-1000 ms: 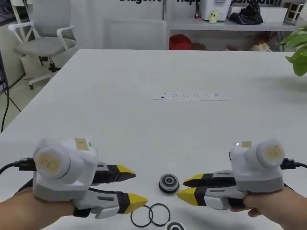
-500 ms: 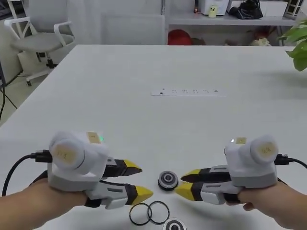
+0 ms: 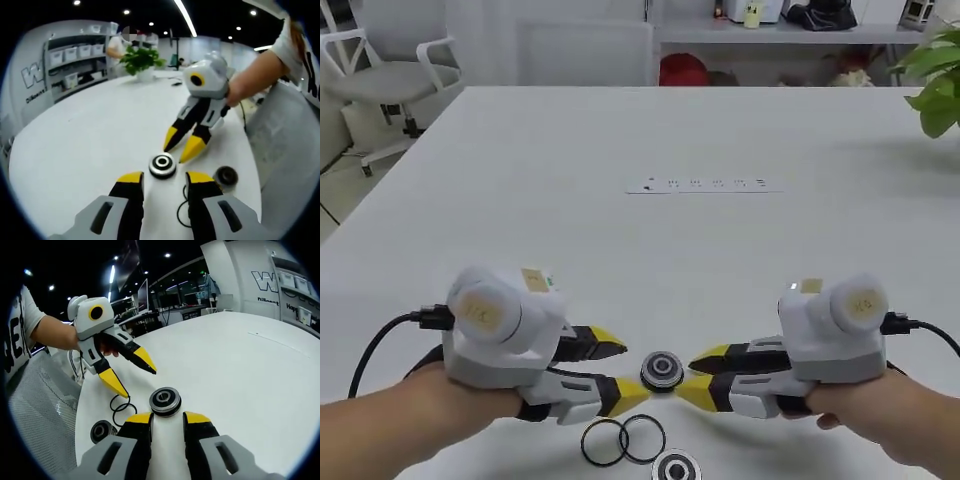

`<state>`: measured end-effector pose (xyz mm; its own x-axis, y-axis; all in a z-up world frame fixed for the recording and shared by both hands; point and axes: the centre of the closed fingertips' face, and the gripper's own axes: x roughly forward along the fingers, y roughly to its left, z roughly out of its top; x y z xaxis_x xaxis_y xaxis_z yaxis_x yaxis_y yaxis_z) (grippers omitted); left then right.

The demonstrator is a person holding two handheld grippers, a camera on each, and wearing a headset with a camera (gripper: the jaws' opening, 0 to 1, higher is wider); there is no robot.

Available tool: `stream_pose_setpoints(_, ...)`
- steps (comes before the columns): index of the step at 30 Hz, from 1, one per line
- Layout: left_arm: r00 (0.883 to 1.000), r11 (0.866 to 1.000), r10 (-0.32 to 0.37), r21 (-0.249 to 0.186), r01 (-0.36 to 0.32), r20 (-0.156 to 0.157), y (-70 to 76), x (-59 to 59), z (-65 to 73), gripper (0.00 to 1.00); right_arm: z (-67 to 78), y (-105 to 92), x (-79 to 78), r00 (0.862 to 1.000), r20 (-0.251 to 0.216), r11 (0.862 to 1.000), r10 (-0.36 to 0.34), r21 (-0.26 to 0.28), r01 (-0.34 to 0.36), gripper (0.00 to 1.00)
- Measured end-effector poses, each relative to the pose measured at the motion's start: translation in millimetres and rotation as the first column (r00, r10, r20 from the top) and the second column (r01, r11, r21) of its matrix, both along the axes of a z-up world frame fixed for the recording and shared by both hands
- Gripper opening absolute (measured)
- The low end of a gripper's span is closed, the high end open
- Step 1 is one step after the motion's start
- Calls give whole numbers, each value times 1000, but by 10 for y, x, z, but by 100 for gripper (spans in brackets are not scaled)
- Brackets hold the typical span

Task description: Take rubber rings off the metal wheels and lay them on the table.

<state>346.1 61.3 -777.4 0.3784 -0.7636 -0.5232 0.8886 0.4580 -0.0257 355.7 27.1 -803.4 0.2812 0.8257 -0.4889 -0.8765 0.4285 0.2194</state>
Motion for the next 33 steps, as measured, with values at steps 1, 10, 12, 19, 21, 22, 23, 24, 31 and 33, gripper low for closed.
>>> stream_pose_setpoints(1, 1000, 1000, -1, 1, 1, 1, -12, 5, -2, 34, 2, 1, 2, 1000, 0, 1000, 0, 1, 0, 21)
stream_pose_setpoints(10, 1000, 1000, -12, 2, 12, -1, -126, 56, -17, 30, 13, 11, 19, 1000, 2, 1000, -1, 5, 1, 21)
stream_pose_setpoints(12, 1000, 1000, -14, 1, 14, -6, -153, 71, -33, 29, 7, 10, 15, 1000, 4, 1000, 1, 5, -2, 21)
stream_pose_setpoints(19, 1000, 1000, -10, -3, 9, -17, -219, 110, -80, 25, 10, 18, 11, 1000, 4, 1000, 1, 11, -1, 21)
stream_pose_setpoints(21, 1000, 1000, -8, -1, 8, -18, -226, 118, -90, 25, 2, 17, 15, 1000, 4, 1000, 1, 11, -2, 21)
stream_pose_setpoints(22, 1000, 1000, -7, 0, 7, -19, -227, 122, -94, 24, -2, 17, 14, 1000, 3, 1000, 2, 11, -2, 21)
stream_pose_setpoints(23, 1000, 1000, -6, 0, 6, -20, -228, 125, -98, 24, -4, 20, 13, 1000, 2, 1000, 2, 11, -2, 21)
stream_pose_setpoints(24, 1000, 1000, -6, 1, 6, -20, -228, 126, -102, 23, -8, 22, 11, 1000, 0, 1000, 1, 11, -1, 21)
stream_pose_setpoints(31, 1000, 1000, -7, 11, 7, -12, -212, 128, -117, 20, -7, 36, 6, 1000, -1, 1000, 2, 14, -2, 21)
stream_pose_setpoints(33, 1000, 1000, -1, 16, 1, -6, -205, 137, -120, 18, -8, 40, 9, 1000, 0, 1000, 2, 15, -2, 21)
